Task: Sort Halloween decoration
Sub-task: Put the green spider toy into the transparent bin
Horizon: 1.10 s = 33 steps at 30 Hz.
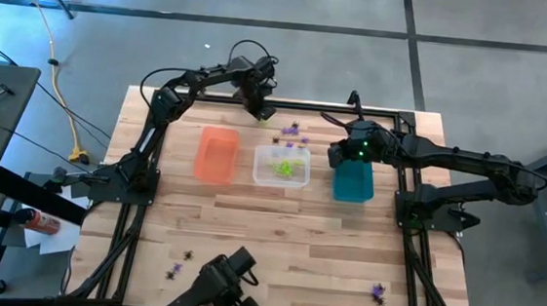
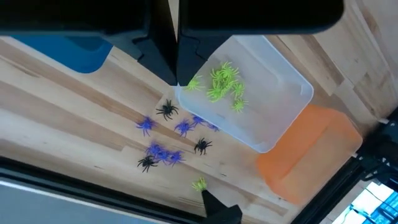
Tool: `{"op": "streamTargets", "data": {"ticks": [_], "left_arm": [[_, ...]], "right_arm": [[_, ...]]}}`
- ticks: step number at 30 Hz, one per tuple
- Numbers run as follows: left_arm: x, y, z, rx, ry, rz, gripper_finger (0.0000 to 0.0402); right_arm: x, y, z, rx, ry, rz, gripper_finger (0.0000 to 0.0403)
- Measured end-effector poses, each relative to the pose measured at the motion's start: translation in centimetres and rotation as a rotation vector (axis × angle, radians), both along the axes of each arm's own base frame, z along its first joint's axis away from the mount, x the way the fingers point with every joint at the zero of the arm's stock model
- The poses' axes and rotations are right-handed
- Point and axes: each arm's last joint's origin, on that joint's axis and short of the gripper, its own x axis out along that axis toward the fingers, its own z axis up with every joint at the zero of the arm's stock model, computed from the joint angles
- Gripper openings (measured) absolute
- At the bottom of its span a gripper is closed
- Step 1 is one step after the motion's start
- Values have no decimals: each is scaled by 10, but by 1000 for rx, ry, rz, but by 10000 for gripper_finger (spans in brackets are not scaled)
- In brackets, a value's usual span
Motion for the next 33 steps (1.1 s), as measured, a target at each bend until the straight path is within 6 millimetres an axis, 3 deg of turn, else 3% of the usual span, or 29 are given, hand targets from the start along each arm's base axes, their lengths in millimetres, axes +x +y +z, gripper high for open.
{"op": "streamTargets", "data": {"ticks": [10, 19, 24, 33], "left_arm": [[2, -14, 21, 25, 42, -17, 0], [4, -13, 69, 216, -66, 16, 0], [1, -7, 64, 230, -81, 29, 0], [2, -20, 25, 152, -109, -9, 0]], "right_arm": [[0, 0, 0, -50, 31, 52, 0], [0, -1, 0, -98, 57, 73, 0], [0, -1, 0, -101, 58, 70, 0], [0, -1, 0, -105, 59, 58, 0]]}}
